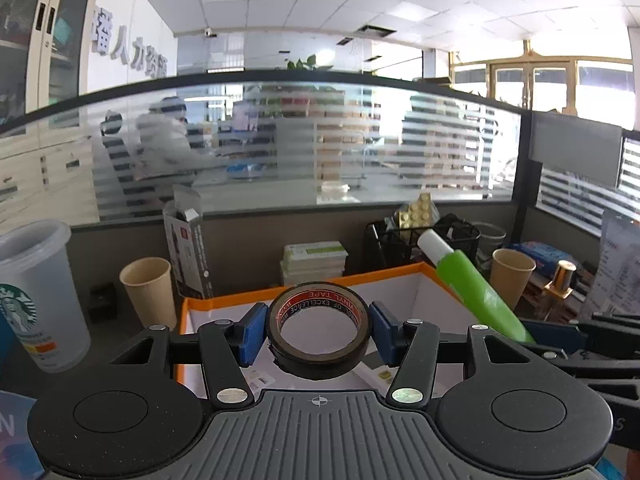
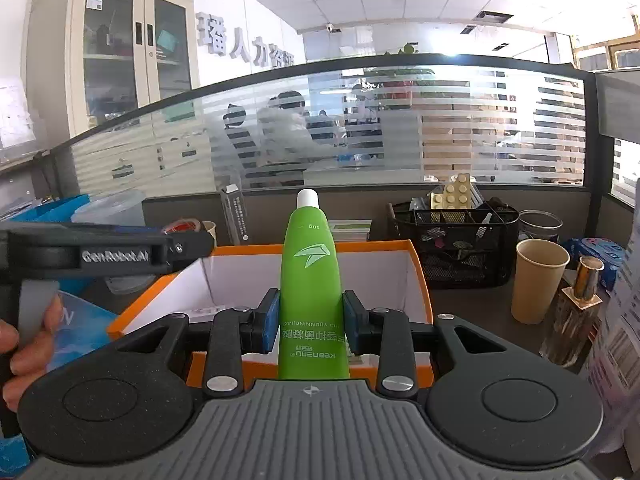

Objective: Organize rigid objects
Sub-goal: 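Carry the tube in the right tool into the orange box while the left tool carries the tape, then open the left tool dropping the tape roll while the right tool releases the green tube, then move both tools back to the pens lying on the mat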

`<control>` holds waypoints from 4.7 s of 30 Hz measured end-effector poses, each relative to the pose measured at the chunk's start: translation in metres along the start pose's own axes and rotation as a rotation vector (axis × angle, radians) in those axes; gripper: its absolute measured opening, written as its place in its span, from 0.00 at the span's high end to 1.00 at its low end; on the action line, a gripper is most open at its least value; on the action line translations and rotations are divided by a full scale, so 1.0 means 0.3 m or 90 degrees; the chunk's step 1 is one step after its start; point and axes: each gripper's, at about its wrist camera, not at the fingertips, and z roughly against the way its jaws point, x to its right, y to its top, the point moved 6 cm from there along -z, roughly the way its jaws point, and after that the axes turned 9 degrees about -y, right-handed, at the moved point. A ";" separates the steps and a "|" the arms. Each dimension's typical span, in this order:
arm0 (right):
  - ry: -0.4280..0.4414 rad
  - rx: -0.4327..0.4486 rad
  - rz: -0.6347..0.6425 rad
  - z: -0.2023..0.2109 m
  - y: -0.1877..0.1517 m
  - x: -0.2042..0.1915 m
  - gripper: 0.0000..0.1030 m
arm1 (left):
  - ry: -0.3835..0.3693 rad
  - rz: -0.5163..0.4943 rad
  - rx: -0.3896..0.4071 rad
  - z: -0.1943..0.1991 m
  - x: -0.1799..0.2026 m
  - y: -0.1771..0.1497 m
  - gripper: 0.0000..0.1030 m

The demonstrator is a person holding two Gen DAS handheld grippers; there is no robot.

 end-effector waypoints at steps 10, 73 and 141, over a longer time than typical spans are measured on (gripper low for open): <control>-0.005 -0.016 -0.005 -0.095 0.002 0.034 0.71 | 0.005 0.000 -0.019 -0.102 -0.017 -0.005 0.49; -0.020 -0.277 0.157 -0.449 -0.121 -0.016 0.71 | -0.028 0.008 -0.242 -0.359 -0.051 -0.136 0.48; 0.171 -0.215 0.219 0.098 -0.470 -0.378 0.58 | 0.116 0.094 -0.185 0.209 -0.231 -0.518 0.02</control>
